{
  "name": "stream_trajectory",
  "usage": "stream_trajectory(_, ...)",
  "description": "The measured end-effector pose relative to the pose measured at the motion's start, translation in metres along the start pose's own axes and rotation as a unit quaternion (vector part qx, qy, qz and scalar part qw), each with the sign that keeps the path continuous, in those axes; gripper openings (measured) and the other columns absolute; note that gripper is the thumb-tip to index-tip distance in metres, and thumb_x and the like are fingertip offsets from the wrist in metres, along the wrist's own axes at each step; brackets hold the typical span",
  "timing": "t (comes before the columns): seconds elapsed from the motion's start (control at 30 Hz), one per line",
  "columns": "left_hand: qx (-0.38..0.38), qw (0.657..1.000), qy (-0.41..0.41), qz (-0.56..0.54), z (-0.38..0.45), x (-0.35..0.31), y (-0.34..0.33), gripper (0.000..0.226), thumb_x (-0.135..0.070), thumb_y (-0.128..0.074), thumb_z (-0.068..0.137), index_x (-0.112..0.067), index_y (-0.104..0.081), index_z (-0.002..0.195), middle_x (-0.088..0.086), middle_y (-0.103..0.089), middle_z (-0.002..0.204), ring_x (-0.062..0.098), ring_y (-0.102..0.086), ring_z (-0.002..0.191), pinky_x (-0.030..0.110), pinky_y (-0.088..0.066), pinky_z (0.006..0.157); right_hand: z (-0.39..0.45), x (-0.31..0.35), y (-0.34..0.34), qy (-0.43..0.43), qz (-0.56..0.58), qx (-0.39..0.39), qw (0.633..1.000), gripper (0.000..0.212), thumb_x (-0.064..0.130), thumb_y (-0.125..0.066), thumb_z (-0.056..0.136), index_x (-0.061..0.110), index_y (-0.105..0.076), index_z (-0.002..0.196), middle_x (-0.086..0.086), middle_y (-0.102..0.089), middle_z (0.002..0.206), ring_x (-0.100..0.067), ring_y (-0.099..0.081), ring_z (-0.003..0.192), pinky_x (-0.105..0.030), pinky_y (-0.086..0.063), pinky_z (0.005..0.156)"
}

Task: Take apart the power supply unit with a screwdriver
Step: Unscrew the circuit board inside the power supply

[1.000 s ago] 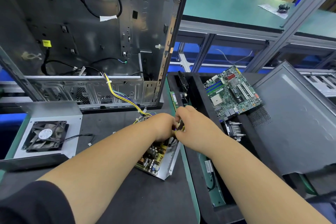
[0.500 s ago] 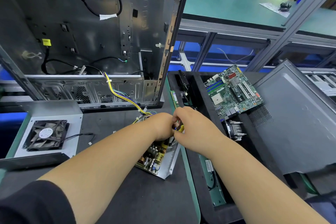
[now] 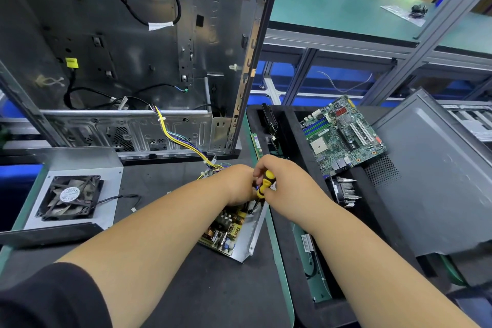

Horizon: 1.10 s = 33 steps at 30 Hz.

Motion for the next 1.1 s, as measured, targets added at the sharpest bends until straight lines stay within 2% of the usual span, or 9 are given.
stream_trajectory(0.1,-0.004,1.0,-0.007,-0.02,-0.001,0.001,0.0,0.02,-0.023,-0.06,0.089,-0.023,-0.052,0.07,-0.005,-0.051,0.07,0.023,-0.049,0.076,0.029,-0.039,0.065,-0.003,-0.002,0.006,0.001,0.025,-0.042,0.999,0.032,0.001,-0.061,0.081,0.031,-0.055,0.09,0.01,-0.06,0.088,-0.01,-0.055,0.087,-0.032,-0.05,0.074)
stream_trajectory(0.17,-0.002,0.999,-0.002,-0.035,-0.002,0.002,0.0,0.006,-0.024,-0.059,0.09,-0.019,-0.062,0.087,0.001,-0.062,0.087,0.024,-0.055,0.084,0.032,-0.048,0.076,-0.005,-0.004,0.01,0.0,0.051,-0.072,0.996,0.03,0.006,-0.066,0.083,0.032,-0.055,0.092,0.011,-0.061,0.089,-0.008,-0.057,0.086,-0.029,-0.05,0.075)
stream_trajectory(0.27,0.032,0.999,0.005,-0.021,-0.002,0.0,0.002,0.021,-0.025,-0.056,0.094,-0.017,-0.059,0.113,0.006,-0.063,0.108,0.024,-0.056,0.094,0.033,-0.047,0.084,-0.009,-0.009,0.017,-0.018,0.094,-0.107,0.99,0.027,0.008,-0.069,0.085,0.03,-0.057,0.095,0.008,-0.063,0.091,-0.014,-0.059,0.087,-0.032,-0.051,0.078)
stream_trajectory(0.47,0.059,0.998,0.009,-0.006,0.003,-0.001,-0.002,0.027,-0.025,-0.057,0.095,-0.019,-0.056,0.121,0.001,-0.062,0.117,0.021,-0.056,0.105,0.026,-0.04,0.08,-0.016,-0.012,0.022,-0.02,0.093,-0.131,0.987,0.022,0.012,-0.07,0.087,0.029,-0.056,0.093,0.009,-0.062,0.09,-0.01,-0.057,0.085,-0.028,-0.049,0.077)
stream_trajectory(0.6,0.091,0.996,0.005,-0.005,0.004,-0.001,-0.006,0.032,-0.028,-0.055,0.097,-0.018,-0.049,0.128,0.002,-0.059,0.12,0.022,-0.055,0.109,0.029,-0.042,0.086,-0.016,-0.013,0.019,-0.018,0.071,-0.114,0.991,0.024,0.012,-0.07,0.086,0.029,-0.055,0.093,0.009,-0.061,0.088,-0.009,-0.057,0.084,-0.03,-0.05,0.076)
stream_trajectory(0.8,0.055,0.998,0.001,-0.003,0.007,0.0,-0.007,0.016,-0.027,-0.052,0.096,-0.024,-0.037,0.101,0.0,-0.049,0.097,0.022,-0.047,0.087,0.03,-0.036,0.074,-0.012,-0.013,0.007,-0.015,0.073,-0.089,0.993,0.023,0.014,-0.072,0.086,0.028,-0.056,0.094,0.008,-0.062,0.087,-0.018,-0.059,0.086,-0.04,-0.051,0.08)
stream_trajectory(0.93,0.0,1.0,-0.009,-0.028,0.005,0.004,-0.006,0.023,-0.025,-0.062,0.09,-0.031,-0.04,0.087,-0.013,-0.044,0.079,0.017,-0.046,0.083,0.026,-0.034,0.07,-0.01,-0.016,0.0,-0.017,0.04,-0.076,0.996,0.02,0.016,-0.071,0.087,0.027,-0.055,0.093,0.007,-0.061,0.087,-0.014,-0.057,0.084,-0.034,-0.05,0.076)
stream_trajectory(1.0,-0.015,0.999,-0.009,-0.027,0.004,0.004,-0.007,0.032,-0.024,-0.064,0.088,-0.033,-0.037,0.073,-0.014,-0.042,0.072,0.017,-0.046,0.08,0.026,-0.032,0.065,-0.01,-0.017,-0.002,-0.017,0.031,-0.073,0.997,0.019,0.016,-0.07,0.088,0.026,-0.055,0.094,0.008,-0.061,0.089,-0.013,-0.057,0.086,-0.031,-0.049,0.075)
stream_trajectory(1.1,-0.029,0.999,-0.004,-0.024,0.004,0.003,-0.006,0.036,-0.025,-0.066,0.087,-0.034,-0.036,0.068,-0.014,-0.042,0.069,0.016,-0.046,0.077,0.026,-0.032,0.06,-0.01,-0.016,-0.004,-0.014,0.016,-0.071,0.997,0.018,0.017,-0.069,0.089,0.026,-0.054,0.094,0.009,-0.059,0.088,-0.011,-0.055,0.084,-0.024,-0.045,0.072)
Point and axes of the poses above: each hand's wrist, its own z-axis towards the middle knuckle, its own y-axis out of the back of the hand, x = y × z, the point moved 2 cm from there along z, towards the middle knuckle
